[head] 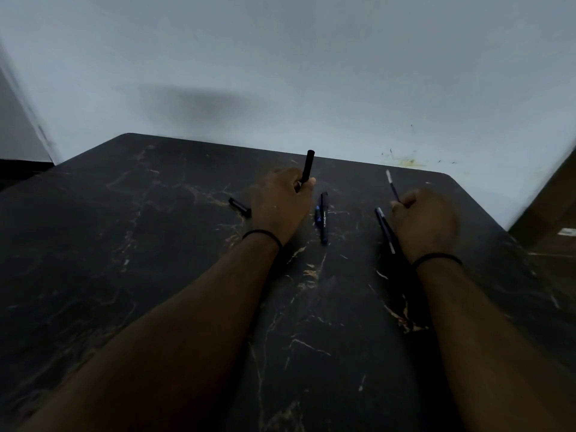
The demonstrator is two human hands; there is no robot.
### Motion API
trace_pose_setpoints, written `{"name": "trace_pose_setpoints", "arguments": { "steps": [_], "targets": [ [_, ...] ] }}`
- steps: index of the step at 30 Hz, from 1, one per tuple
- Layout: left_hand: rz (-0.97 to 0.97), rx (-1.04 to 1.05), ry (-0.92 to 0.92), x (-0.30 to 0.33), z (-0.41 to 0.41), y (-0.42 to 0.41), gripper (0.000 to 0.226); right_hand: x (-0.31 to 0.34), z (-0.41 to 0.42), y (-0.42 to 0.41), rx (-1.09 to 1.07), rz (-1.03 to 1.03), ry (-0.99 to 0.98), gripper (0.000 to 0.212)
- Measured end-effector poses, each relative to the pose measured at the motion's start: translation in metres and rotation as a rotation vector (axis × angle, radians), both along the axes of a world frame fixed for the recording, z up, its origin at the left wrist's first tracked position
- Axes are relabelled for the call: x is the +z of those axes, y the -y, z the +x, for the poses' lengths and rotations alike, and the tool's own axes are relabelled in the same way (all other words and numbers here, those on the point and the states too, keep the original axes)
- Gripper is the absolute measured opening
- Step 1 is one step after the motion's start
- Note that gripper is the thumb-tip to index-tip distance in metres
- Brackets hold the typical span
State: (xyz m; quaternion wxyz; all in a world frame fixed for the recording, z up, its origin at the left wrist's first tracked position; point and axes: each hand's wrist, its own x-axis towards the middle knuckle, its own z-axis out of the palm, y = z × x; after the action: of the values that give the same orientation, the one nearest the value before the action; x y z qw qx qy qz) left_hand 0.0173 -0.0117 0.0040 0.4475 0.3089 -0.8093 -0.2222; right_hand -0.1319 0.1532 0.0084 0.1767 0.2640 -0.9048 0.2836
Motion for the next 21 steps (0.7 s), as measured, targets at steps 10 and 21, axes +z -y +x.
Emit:
{"name": "trace_pose_setpoints", "arguments": {
  "steps": [10,21],
  "targets": [
    [-0.014,0.010,0.022,-0.0002,-0.0009,0.0002,0.037,-0.0060,-0.0044,-0.0017,-0.051,0.052,0.261,0.030],
    [-0.001,0.008,0.025,0.0009,-0.0004,-0.0004,0.043,-0.0053,-0.0016,-0.0008,-0.086,0.042,0.254,0.030]
  ]
}}
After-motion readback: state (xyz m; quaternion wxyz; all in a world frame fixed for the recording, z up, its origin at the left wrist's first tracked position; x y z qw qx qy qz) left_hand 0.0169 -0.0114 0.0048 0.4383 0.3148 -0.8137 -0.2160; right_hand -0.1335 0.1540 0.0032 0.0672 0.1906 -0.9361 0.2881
